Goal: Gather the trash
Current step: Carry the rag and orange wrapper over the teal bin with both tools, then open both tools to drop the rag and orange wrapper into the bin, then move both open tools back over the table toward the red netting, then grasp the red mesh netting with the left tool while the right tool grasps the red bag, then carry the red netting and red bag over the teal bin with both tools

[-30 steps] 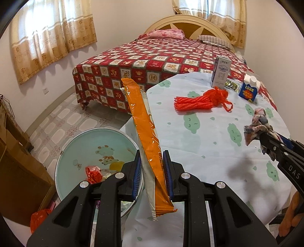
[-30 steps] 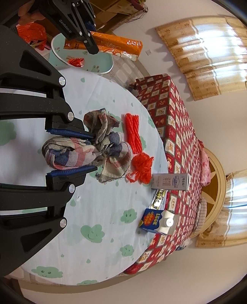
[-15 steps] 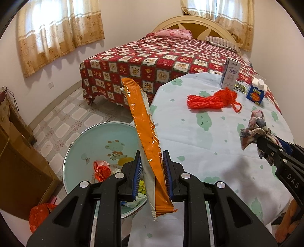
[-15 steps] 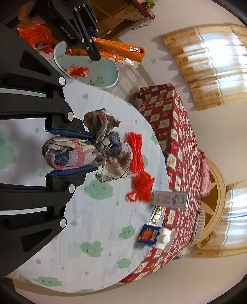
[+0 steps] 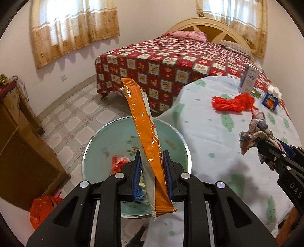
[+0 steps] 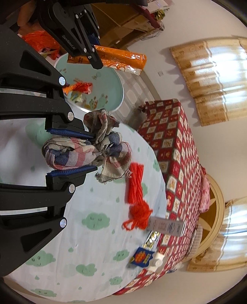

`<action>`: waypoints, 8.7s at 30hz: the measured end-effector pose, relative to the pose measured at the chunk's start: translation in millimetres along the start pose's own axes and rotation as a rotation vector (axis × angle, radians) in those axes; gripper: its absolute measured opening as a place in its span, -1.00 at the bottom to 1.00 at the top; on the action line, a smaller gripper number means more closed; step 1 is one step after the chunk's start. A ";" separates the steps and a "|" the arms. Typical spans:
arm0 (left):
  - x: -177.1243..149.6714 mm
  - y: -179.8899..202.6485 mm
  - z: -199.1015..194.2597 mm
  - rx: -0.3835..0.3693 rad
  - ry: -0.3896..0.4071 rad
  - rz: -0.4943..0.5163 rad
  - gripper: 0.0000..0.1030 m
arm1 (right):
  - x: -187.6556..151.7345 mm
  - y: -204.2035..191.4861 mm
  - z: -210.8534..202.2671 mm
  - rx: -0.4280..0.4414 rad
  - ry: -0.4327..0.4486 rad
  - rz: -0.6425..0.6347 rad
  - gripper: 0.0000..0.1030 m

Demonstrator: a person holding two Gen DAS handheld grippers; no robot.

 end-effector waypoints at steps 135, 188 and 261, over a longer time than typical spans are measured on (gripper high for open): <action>124.0 180.7 121.6 -0.290 0.090 0.535 0.75 | 54.6 248.7 43.6 -0.335 0.008 0.163 0.47; 21.0 94.2 1.5 -0.128 0.031 0.114 -0.55 | 43.5 101.1 19.7 -0.171 0.054 0.067 -0.65; -16.9 -42.1 -15.3 0.060 0.022 -0.106 -0.55 | -5.3 -67.3 11.6 0.108 -0.018 -0.108 -0.64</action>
Point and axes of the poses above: each gripper's, at about its wrist camera, not at the fingertips, and z roughly the way its jaws point, y to its right, x to its top, the point moved 5 cm from there along z, roughly the way its jaws point, and after that the axes turned 7 degrees about z, right-handed, at the moved point
